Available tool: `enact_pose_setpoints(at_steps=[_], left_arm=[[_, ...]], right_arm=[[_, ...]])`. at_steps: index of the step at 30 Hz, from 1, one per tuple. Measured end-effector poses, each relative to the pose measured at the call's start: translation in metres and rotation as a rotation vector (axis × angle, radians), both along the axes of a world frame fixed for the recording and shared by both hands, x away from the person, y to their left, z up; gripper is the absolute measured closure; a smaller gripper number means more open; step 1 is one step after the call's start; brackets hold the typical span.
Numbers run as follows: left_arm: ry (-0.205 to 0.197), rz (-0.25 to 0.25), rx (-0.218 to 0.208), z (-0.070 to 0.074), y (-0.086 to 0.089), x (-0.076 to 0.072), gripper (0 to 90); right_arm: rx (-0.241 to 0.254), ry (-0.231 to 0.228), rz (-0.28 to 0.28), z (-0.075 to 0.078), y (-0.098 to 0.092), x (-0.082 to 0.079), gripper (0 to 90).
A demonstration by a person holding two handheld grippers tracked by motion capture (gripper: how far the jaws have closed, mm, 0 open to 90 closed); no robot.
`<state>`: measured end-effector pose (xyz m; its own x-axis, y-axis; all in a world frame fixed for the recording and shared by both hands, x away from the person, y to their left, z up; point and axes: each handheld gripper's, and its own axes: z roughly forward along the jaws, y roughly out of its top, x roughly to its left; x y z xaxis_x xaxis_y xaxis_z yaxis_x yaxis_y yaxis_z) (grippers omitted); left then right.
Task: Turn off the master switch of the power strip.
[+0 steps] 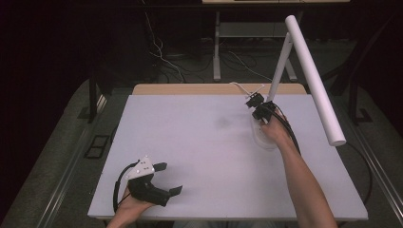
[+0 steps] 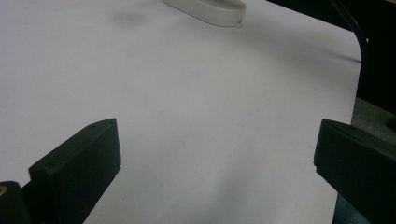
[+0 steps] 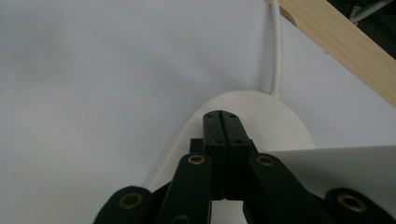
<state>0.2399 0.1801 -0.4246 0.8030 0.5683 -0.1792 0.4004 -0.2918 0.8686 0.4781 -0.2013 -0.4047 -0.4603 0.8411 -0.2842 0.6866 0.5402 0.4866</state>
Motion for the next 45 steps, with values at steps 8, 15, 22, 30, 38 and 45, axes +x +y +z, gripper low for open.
enact_pose_setpoints(at_steps=[8, 15, 22, 30, 38, 45], left_arm=[[0.003, -0.001, -0.008, 0.0, 0.0, 0.0, 0.0], [0.003, 0.002, -0.014, 0.0, 0.0, 0.0, 0.0], [0.002, 0.0, -0.016, 0.0, -0.001, -0.001, 0.0], [-0.001, -0.008, -0.008, 0.0, -0.002, 0.0, 0.0], [0.001, -0.009, -0.003, 0.0, -0.002, -0.001, 0.0], [0.002, -0.008, -0.004, 0.0, -0.002, 0.0, 0.0]], right_arm=[[0.006, -0.029, 0.027, 0.011, 0.008, -0.008, 89.4], [0.013, -0.036, 0.05, 0.019, 0.01, -0.017, 89.4], [0.042, -0.045, 0.069, 0.027, 0.009, -0.028, 89.4], [0.098, -0.064, 0.085, 0.034, 0.003, -0.048, 89.2], [0.213, -0.081, 0.136, 0.046, -0.008, -0.078, 72.5], [0.293, -0.092, 0.157, 0.052, -0.019, -0.1, 57.7]])
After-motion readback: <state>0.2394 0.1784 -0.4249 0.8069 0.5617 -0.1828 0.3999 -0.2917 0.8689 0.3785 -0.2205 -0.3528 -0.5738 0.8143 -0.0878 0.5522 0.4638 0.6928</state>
